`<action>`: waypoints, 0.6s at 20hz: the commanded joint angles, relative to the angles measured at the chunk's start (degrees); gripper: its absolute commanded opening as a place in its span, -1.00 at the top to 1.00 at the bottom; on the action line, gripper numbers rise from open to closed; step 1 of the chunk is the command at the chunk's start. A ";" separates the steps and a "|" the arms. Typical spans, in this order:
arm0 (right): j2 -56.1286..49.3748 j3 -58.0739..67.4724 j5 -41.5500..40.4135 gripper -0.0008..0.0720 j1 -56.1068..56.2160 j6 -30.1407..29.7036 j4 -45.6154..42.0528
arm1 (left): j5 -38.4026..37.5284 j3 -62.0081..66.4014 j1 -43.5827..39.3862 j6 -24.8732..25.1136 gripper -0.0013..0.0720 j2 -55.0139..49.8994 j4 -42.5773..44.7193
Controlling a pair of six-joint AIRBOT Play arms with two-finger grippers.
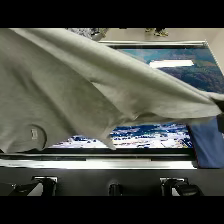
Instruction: Fold the shirts.
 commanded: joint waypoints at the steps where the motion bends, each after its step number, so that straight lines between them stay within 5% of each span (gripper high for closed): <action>1: -3.65 0.02 4.87 0.85 -0.02 2.71 2.78 | 2.43 0.13 0.00 1.77 0.88 -3.82 -0.90; 4: -13.60 -0.96 7.10 0.85 -0.04 -0.83 3.63 | -0.90 0.13 -0.02 2.69 0.87 -12.85 -0.90; 12: -53.46 -3.34 -21.49 0.84 -0.04 -2.99 14.53 | -0.81 0.13 -0.02 2.64 0.87 -45.33 -3.72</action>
